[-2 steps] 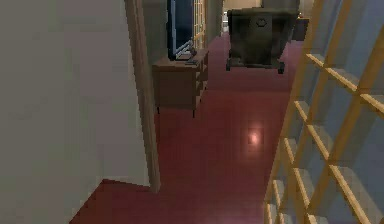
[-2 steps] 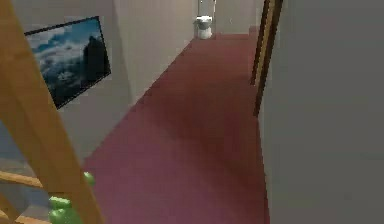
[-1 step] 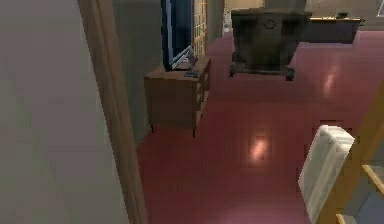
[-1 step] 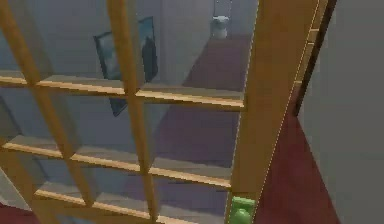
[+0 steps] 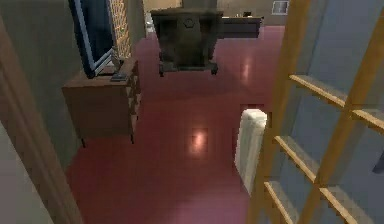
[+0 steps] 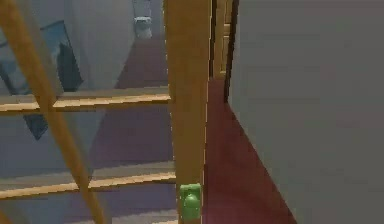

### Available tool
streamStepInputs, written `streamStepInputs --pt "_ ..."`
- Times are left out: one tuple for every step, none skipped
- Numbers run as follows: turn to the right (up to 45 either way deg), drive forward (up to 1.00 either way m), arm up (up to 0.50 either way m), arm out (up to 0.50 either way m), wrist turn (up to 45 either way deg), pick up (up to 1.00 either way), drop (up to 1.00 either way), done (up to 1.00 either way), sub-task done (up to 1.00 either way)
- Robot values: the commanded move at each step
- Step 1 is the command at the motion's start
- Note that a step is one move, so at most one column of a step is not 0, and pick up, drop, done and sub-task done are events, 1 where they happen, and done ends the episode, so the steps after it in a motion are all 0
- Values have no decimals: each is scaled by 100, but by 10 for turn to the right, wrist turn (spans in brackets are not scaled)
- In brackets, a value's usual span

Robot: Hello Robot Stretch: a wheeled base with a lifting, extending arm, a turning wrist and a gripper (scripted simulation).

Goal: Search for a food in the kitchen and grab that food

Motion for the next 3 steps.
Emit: streamStepInputs --pt "0 100 0 0 0 0 0 0 0" --pt "30 0 0 0 0 0 0 0 0" --pt "0 75 0 0 0 0 0 0 0"
